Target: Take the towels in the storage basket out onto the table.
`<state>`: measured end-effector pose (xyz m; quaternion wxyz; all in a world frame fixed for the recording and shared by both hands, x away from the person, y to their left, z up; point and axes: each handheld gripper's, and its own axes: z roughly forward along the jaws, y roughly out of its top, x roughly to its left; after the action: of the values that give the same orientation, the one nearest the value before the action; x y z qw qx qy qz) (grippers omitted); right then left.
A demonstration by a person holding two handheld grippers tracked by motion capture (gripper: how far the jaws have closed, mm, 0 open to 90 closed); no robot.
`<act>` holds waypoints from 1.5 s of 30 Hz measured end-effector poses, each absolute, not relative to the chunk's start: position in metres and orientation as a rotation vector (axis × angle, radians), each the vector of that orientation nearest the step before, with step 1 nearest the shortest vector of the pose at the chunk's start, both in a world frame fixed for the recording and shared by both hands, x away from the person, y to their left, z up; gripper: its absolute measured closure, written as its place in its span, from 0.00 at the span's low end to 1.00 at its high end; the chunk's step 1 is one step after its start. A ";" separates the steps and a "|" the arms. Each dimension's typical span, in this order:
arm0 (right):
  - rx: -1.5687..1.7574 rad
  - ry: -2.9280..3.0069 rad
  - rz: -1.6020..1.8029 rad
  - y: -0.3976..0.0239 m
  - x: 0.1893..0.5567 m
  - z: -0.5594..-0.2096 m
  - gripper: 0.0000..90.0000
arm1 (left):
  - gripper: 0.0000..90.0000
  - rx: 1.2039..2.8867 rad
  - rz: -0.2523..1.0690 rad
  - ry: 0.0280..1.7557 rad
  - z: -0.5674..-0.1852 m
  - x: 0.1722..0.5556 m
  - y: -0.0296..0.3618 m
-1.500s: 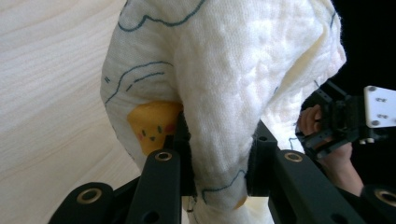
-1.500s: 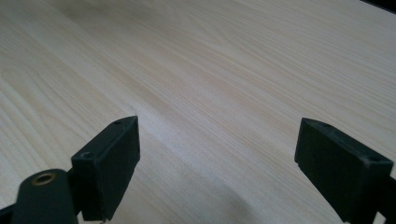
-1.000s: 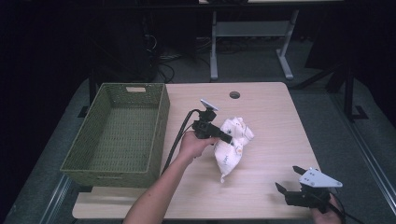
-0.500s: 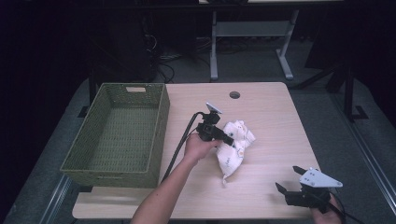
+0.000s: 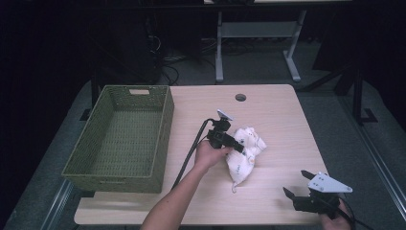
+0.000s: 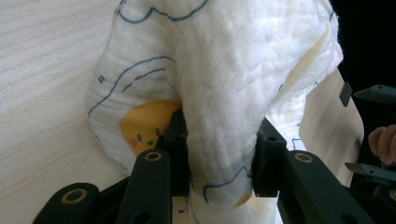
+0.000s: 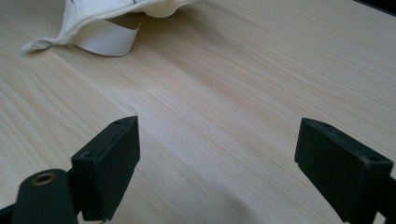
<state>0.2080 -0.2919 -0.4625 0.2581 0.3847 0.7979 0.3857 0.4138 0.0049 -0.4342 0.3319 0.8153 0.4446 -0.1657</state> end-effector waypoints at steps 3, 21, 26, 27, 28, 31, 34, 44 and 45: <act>1.038 2.160 1.044 -0.293 0.208 -0.462 0.15 | 0.70 2.126 -0.424 1.162 -0.435 0.413 0.004; 1.042 2.164 1.042 -0.291 0.208 -0.464 0.15 | 0.55 2.072 -0.401 1.150 -0.431 0.405 0.012; 1.048 2.164 1.036 -0.291 0.208 -0.464 0.15 | 0.50 2.076 -0.368 1.124 -0.424 0.401 0.016; 1.046 2.164 1.037 -0.291 0.208 -0.464 0.15 | 0.50 2.073 -0.356 1.126 -0.423 0.400 0.017; 1.045 2.164 1.035 -0.292 0.208 -0.464 0.15 | 0.49 2.072 -0.344 1.122 -0.422 0.399 0.019; 1.048 2.162 1.035 -0.292 0.208 -0.465 0.15 | 0.48 2.058 -0.332 1.112 -0.419 0.396 0.024; 1.049 2.165 1.032 -0.291 0.209 -0.465 0.15 | 0.45 2.066 -0.308 1.092 -0.416 0.393 0.031; 1.061 2.162 1.027 -0.293 0.209 -0.467 0.15 | 0.40 2.054 -0.265 1.056 -0.410 0.384 0.052; 1.061 2.162 1.027 -0.293 0.209 -0.467 0.15 | 0.40 2.056 -0.254 1.053 -0.409 0.383 0.053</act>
<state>0.2089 -0.2930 -0.4668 0.2588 0.3914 0.7977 0.3788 0.3832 0.0535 -0.4092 0.3977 0.8117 0.4158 -0.1004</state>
